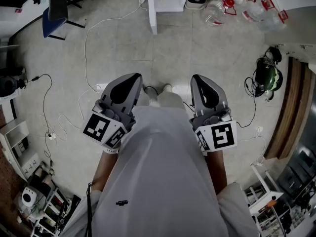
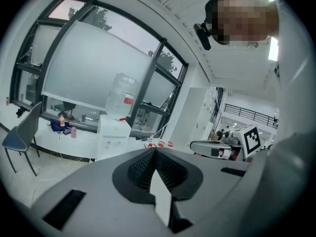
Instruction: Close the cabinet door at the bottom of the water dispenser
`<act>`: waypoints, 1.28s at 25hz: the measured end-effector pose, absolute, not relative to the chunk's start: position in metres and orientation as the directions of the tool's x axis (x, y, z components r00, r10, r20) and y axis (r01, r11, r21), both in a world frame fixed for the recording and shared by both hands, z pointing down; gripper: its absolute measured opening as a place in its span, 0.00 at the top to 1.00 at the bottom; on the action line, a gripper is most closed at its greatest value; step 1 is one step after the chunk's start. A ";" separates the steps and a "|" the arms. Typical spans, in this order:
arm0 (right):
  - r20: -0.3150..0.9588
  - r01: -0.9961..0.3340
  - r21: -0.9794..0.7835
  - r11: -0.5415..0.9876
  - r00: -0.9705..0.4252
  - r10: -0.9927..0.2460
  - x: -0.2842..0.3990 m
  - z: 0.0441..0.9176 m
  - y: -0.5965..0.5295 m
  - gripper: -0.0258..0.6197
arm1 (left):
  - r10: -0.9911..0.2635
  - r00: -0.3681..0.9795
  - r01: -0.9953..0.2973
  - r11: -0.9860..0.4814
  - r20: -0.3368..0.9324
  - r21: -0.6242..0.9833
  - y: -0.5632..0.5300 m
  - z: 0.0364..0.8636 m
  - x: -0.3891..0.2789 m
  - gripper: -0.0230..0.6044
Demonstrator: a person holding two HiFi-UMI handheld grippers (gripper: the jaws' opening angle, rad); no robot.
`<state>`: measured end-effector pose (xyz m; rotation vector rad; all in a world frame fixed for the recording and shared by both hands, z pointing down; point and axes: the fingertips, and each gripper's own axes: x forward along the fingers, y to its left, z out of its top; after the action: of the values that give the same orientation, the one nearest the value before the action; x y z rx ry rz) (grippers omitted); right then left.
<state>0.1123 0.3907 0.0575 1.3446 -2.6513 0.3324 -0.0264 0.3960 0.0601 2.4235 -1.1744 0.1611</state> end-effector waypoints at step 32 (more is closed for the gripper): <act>0.207 -0.779 -0.068 0.623 -0.622 -0.755 0.054 0.047 0.278 0.94 | -0.785 0.569 -0.808 -0.478 0.246 0.344 0.284 0.066 -0.097 0.95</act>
<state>0.0542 0.2776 0.0467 1.2784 -2.6850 0.2259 -0.0966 0.2838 0.0665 2.3826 -1.2850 0.0755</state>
